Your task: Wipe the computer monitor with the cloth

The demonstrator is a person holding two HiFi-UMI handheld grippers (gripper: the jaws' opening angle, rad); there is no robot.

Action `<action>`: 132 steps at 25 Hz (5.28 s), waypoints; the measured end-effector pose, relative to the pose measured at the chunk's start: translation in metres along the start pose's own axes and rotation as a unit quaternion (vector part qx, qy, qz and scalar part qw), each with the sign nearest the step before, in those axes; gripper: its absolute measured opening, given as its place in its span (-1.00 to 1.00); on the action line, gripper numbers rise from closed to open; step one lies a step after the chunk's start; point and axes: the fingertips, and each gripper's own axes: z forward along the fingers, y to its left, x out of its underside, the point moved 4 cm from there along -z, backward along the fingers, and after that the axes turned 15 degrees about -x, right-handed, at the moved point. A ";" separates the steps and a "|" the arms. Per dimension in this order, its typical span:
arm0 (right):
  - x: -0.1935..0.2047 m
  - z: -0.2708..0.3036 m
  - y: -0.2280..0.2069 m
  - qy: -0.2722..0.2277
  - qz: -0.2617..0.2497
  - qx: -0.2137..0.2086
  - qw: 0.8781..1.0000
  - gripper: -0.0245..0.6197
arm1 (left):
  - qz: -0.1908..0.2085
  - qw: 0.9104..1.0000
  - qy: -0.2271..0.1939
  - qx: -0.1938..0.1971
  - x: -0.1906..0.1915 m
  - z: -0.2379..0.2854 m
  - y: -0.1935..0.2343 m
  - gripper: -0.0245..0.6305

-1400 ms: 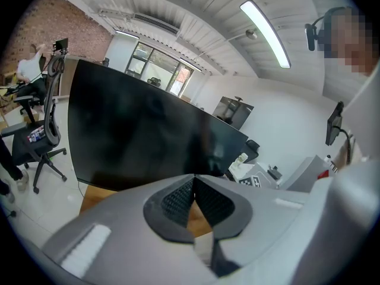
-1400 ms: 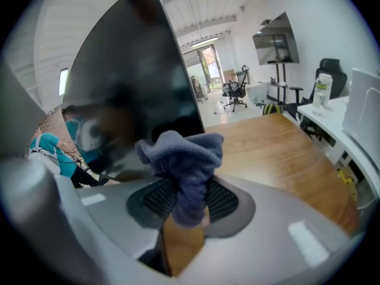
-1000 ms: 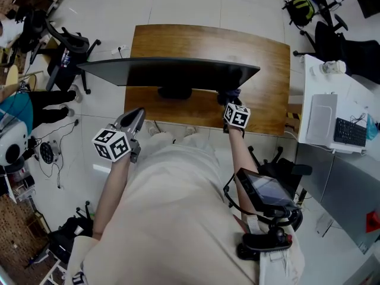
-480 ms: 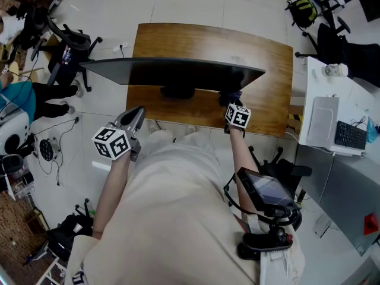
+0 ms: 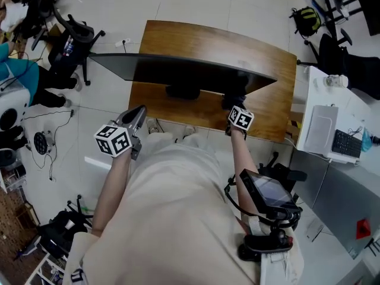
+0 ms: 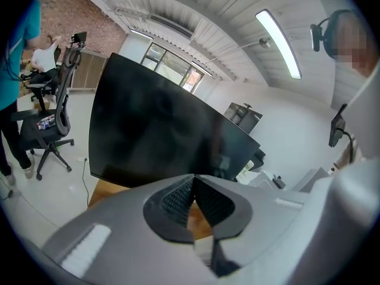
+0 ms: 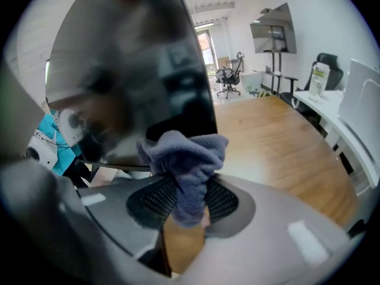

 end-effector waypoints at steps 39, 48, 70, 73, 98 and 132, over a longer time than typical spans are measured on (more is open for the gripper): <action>0.013 0.078 0.140 0.013 0.070 -0.029 0.997 -0.55 | -0.022 1.000 -0.011 0.001 -0.027 -0.031 0.145 -0.93; 0.017 0.092 0.167 0.020 0.079 -0.036 0.996 -0.55 | -0.008 1.000 -0.008 0.019 -0.049 -0.020 0.162 -0.93; 0.027 0.139 0.257 -0.004 0.097 -0.064 0.993 -0.55 | 0.026 0.998 0.012 0.047 -0.081 -0.029 0.234 -0.93; 0.029 0.146 0.269 -0.005 0.097 -0.067 0.993 -0.55 | 0.029 0.998 0.012 0.051 -0.082 -0.032 0.242 -0.93; 0.035 0.208 0.381 0.026 0.054 -0.131 0.990 -0.55 | 0.019 0.999 0.006 0.025 -0.078 -0.068 0.299 -0.93; -0.027 0.189 0.514 0.002 -0.069 -0.228 0.971 -0.55 | -0.024 0.999 -0.021 0.015 -0.076 -0.082 0.323 -0.93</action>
